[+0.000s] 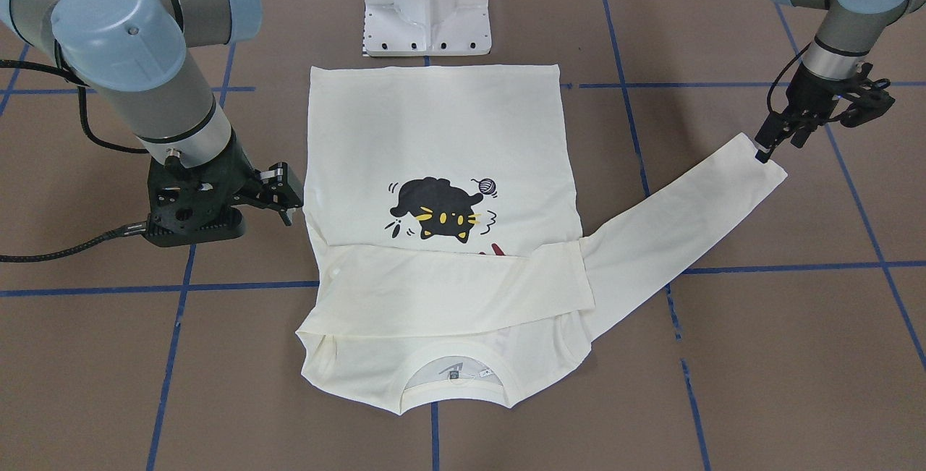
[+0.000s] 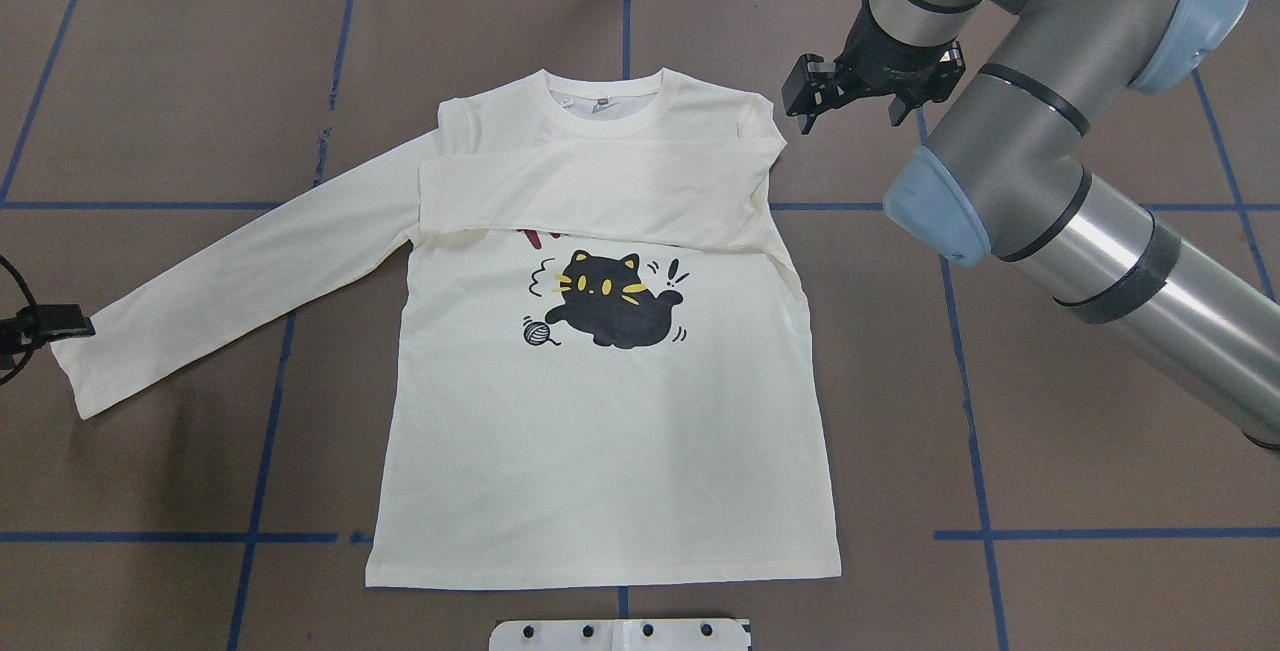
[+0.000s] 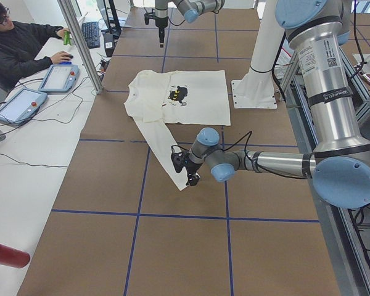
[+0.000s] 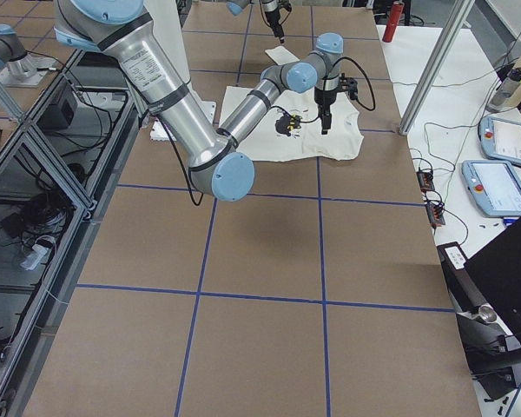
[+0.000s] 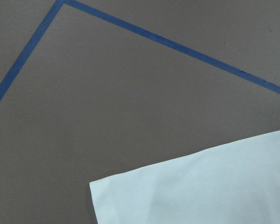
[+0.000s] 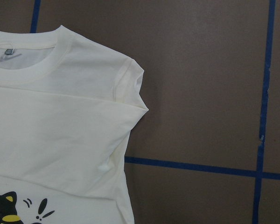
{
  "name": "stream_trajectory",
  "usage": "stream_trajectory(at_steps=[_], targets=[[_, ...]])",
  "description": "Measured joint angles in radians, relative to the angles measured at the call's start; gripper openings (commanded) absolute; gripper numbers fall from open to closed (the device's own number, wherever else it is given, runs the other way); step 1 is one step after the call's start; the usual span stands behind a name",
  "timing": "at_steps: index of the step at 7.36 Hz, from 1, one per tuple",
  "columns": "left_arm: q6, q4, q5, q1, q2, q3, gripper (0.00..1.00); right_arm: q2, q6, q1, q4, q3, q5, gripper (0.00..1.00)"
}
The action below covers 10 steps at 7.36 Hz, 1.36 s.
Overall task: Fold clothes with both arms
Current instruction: 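Release the sleeve and lift the right gripper away while left gripper approaches other cuff, then grasp the other sleeve cuff with the left gripper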
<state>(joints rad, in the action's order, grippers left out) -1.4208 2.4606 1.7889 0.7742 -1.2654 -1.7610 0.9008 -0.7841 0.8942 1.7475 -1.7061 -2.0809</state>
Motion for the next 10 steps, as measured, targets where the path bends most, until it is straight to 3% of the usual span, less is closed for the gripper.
stream_trajectory(at_steps=[4,10], targets=[[0.0,0.0,-0.036,-0.06,-0.009,0.038,0.96,0.002,-0.001,0.0,-0.003,-0.003,-0.001,1.0],[-0.003,-0.001,-0.039,-0.079,-0.01,0.047,0.62,0.006,-0.001,0.0,-0.002,-0.014,-0.023,1.0]])
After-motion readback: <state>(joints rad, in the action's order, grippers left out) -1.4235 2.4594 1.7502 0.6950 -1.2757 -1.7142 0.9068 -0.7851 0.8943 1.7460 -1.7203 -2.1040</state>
